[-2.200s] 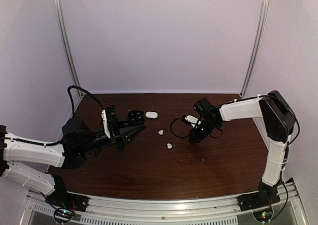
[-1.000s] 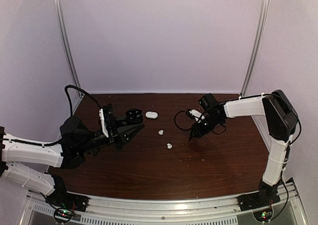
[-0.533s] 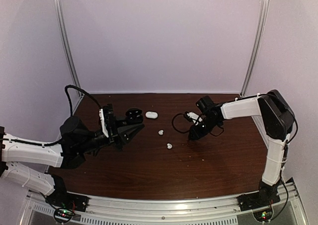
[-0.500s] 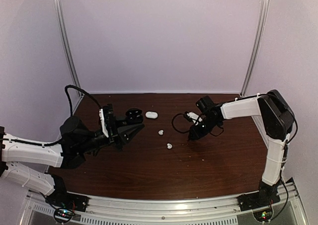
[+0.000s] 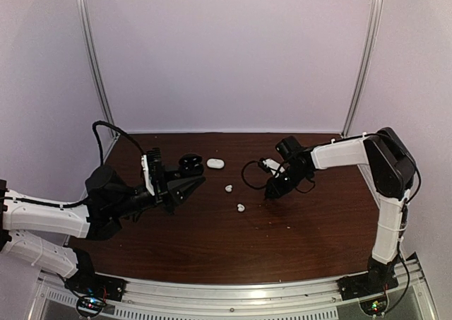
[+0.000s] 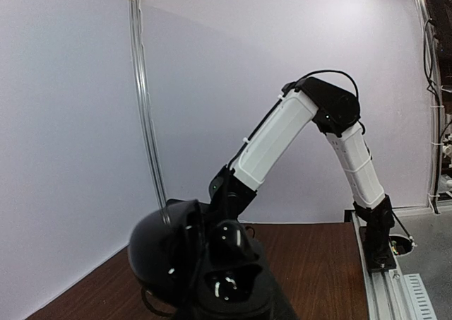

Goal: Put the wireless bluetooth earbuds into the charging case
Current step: Pick up the left earbud from the center of the board.

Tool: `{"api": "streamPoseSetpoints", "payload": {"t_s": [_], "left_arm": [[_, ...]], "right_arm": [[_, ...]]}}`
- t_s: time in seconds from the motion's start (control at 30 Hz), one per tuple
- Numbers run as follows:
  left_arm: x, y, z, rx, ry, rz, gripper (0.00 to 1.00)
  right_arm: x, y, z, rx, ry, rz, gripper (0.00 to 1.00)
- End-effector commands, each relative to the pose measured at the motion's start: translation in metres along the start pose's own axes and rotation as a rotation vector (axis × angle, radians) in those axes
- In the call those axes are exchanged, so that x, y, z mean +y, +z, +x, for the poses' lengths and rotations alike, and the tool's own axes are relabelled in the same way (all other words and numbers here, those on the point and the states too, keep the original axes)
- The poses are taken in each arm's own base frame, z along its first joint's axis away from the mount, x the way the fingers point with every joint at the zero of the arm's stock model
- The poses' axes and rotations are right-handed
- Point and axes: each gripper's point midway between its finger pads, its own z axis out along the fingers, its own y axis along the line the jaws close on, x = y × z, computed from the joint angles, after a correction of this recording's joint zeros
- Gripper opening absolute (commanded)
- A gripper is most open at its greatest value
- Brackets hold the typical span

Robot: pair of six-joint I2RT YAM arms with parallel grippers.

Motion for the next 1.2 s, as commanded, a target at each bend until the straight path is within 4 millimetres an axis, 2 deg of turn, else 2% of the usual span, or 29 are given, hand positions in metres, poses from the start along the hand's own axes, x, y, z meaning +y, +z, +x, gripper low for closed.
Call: {"api": "streamPoseSetpoints", "payload": {"t_s": [0.0,0.3,0.73,0.9,1.17], "left_arm": [[0.004,0.004,-0.013,-0.041,0.031,-0.01,0.0],[0.004,0.002,-0.012,-0.039,0.032,-0.011,0.01],[0.004,0.002,-0.011,-0.035,0.03,-0.012,0.0],[0.005,0.002,-0.011,-0.033,0.03,-0.014,0.01],[0.007,0.002,-0.008,-0.03,0.024,-0.029,0.0]], "right_arm": [[-0.002,0.004,-0.009,-0.013,0.006,0.016,0.24],[-0.002,0.01,-0.009,0.0,0.014,0.014,0.29],[-0.001,0.013,-0.003,0.017,0.001,0.045,0.18],[0.003,0.004,-0.01,-0.012,-0.01,0.041,0.13],[0.012,-0.021,-0.028,-0.111,-0.047,0.051,0.09]]}}
